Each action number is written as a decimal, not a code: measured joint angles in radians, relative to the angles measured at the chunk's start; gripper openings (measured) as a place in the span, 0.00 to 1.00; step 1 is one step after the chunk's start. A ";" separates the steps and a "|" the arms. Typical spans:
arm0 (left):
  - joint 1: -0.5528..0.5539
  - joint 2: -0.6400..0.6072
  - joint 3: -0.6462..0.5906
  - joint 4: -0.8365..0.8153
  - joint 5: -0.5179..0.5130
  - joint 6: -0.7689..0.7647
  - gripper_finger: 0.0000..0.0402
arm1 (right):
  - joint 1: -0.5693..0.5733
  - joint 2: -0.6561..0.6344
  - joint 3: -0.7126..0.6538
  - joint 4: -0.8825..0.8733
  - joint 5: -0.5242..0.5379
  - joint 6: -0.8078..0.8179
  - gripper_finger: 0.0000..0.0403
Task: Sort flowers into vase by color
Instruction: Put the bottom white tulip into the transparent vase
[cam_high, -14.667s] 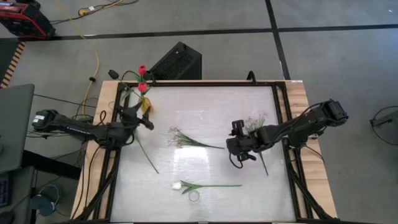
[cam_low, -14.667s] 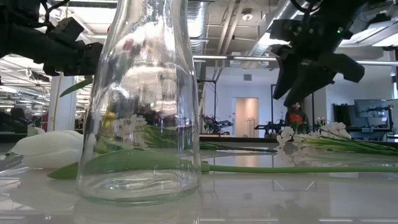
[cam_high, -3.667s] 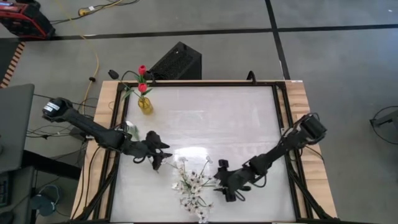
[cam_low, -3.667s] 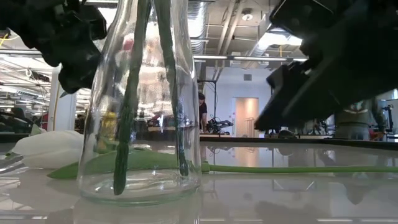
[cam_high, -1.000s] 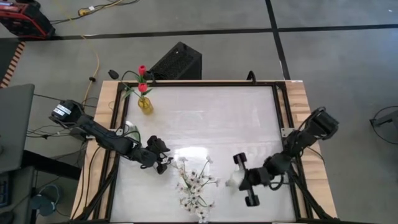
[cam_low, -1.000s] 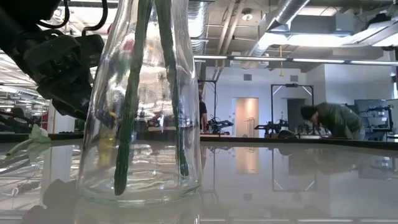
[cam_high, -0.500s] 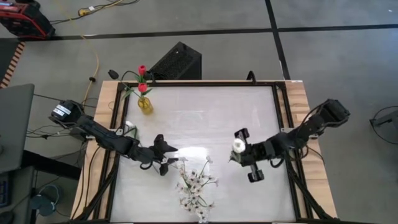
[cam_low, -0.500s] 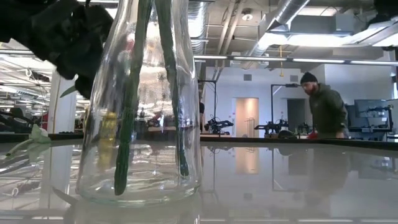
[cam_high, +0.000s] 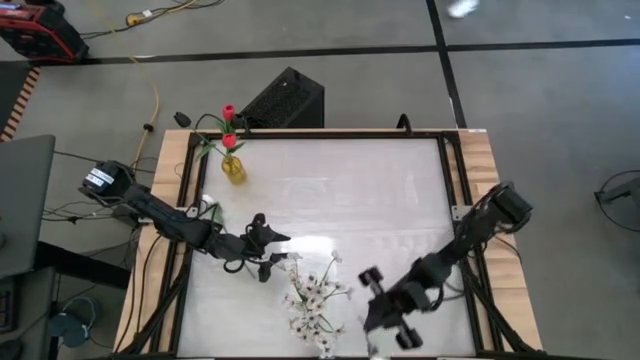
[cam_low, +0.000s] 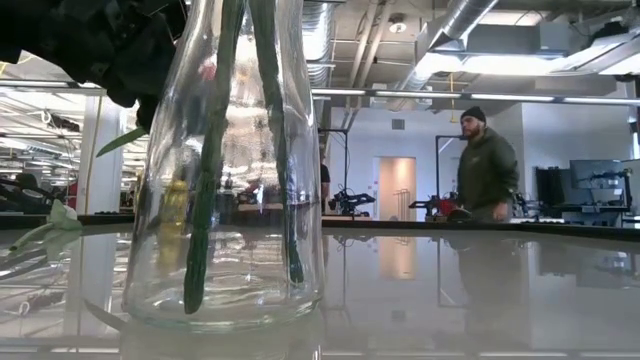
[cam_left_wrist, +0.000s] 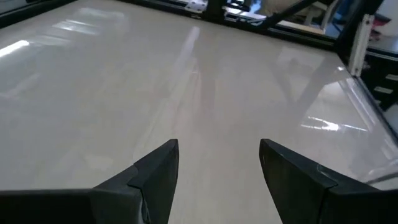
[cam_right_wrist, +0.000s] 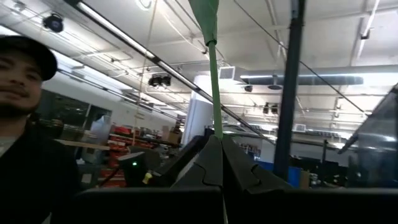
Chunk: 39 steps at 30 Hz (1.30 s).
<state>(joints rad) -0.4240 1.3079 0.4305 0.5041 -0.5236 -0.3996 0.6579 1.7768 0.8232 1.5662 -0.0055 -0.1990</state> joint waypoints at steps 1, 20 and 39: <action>0.001 0.000 0.000 -0.001 -0.007 0.000 0.53 | 0.009 0.029 0.028 0.000 -0.001 -0.009 0.04; 0.005 0.000 0.000 0.000 0.027 -0.006 0.53 | -0.071 0.241 0.250 0.001 -0.018 0.049 0.04; 0.005 -0.071 0.000 -0.026 0.013 0.069 0.53 | -0.111 0.102 0.221 -0.132 -0.016 0.013 0.04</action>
<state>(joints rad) -0.4194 1.2366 0.4301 0.4779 -0.5103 -0.3309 0.5468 1.8787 1.0445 1.4345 -0.0211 -0.1856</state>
